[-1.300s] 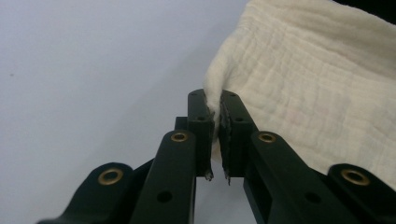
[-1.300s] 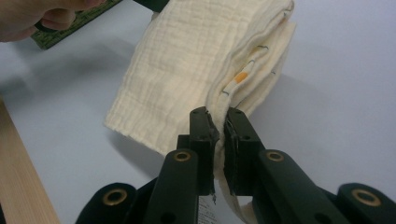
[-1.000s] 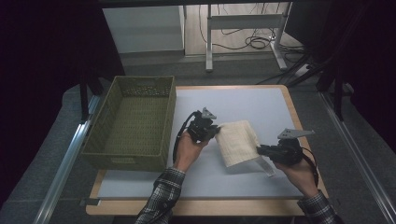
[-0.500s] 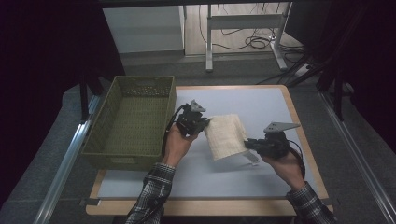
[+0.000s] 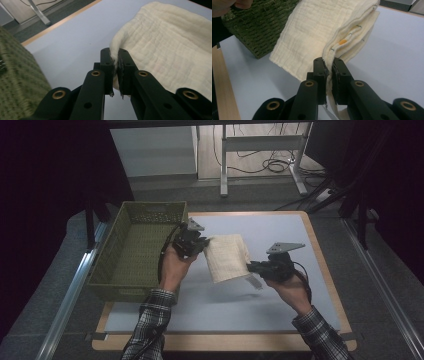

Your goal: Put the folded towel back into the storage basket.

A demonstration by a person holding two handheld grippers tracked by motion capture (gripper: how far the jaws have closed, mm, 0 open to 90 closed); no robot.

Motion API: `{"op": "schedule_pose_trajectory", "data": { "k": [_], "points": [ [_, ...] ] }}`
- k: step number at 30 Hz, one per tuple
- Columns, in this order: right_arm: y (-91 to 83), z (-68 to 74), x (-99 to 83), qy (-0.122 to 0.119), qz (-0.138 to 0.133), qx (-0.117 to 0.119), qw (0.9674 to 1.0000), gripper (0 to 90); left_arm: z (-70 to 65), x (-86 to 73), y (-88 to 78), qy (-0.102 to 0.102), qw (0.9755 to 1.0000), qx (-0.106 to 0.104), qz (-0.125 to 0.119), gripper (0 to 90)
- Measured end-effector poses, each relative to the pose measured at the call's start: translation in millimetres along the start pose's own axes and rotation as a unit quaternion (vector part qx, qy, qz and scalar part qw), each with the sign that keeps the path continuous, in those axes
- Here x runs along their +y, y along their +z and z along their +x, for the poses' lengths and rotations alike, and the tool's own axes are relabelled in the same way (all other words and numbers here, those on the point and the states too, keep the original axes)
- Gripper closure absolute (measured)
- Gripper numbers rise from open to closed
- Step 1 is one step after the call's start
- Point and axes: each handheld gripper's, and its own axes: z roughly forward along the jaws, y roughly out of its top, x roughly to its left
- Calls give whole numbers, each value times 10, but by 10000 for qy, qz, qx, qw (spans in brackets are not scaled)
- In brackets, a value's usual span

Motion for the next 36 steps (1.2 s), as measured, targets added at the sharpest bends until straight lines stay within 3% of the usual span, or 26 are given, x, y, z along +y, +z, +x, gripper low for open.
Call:
{"op": "schedule_pose_trajectory", "data": {
  "k": [6,19,30,36],
  "points": [
    [129,75,168,27,-94,89,9999,826,153,42,-143,75,9997,209,46,841],
    [389,270,512,-98,-137,214,9996,825,426,97,-427,0,9985,554,-16,842],
    [492,319,720,-1,-207,408,9990,825,571,187,-621,107,9955,928,182,842],
    [633,438,843,-55,-229,552,9982,825,696,156,-757,61,9934,1126,201,843]
  ]
}}
